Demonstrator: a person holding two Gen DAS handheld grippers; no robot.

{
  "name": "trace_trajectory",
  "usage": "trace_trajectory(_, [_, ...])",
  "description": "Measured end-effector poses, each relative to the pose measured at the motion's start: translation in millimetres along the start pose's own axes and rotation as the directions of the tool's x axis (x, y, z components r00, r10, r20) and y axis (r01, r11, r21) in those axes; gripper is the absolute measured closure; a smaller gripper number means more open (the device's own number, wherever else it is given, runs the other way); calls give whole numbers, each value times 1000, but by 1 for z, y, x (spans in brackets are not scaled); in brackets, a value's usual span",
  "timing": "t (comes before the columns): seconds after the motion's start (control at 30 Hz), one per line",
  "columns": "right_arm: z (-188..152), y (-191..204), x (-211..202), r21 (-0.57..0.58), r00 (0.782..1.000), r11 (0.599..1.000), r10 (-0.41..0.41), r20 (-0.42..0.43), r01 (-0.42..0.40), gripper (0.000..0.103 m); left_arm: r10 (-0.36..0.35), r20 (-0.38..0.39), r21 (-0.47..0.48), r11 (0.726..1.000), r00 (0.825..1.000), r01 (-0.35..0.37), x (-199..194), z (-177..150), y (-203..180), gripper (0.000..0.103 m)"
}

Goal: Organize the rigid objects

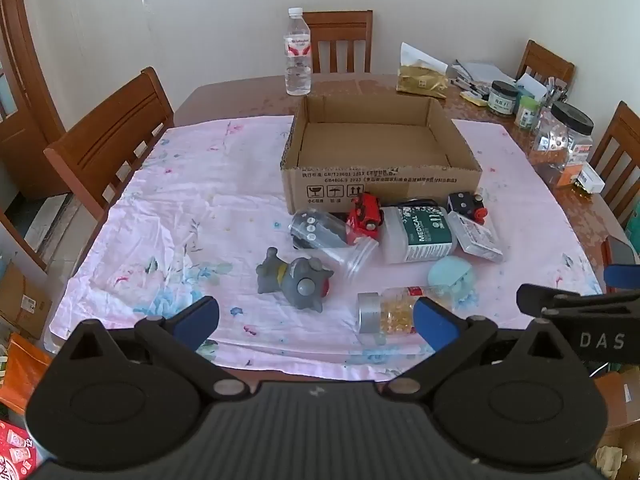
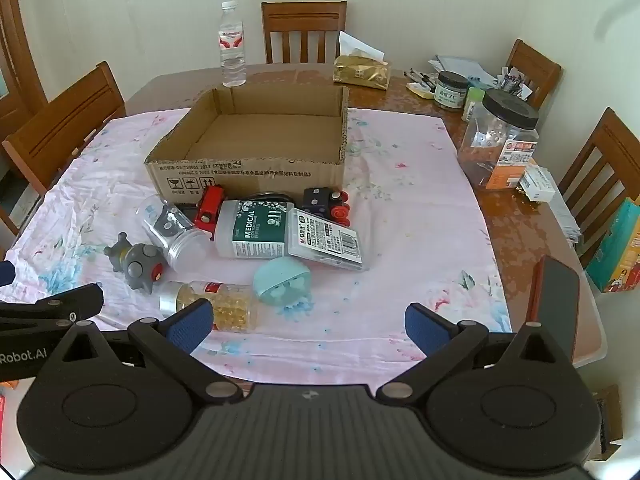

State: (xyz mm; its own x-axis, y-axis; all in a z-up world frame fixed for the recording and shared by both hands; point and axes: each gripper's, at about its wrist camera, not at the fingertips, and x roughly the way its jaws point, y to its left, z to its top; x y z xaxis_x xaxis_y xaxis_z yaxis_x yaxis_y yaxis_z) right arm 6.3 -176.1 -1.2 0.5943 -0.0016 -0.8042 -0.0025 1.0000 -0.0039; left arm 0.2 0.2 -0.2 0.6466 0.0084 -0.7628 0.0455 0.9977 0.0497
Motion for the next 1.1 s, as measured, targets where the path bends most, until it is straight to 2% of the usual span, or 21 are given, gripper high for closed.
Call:
trace_trajectory(0.3, [2,0,0,-7,1000,1000,6,-2,-6,0,36,14,-17,999,999,-36,-7,0,3,0])
trace_trajectory(0.37, [4,0,-1,-12,1000,1000,4,-1,-4,0,5,-7,-6,1000,1000,-5,-1,2,3,0])
trace_trajectory(1.1, [5,6,-1,-23,1000,1000,-3,0,3,0,20,-14,-9,1000,1000,-20,-1,5,8,0])
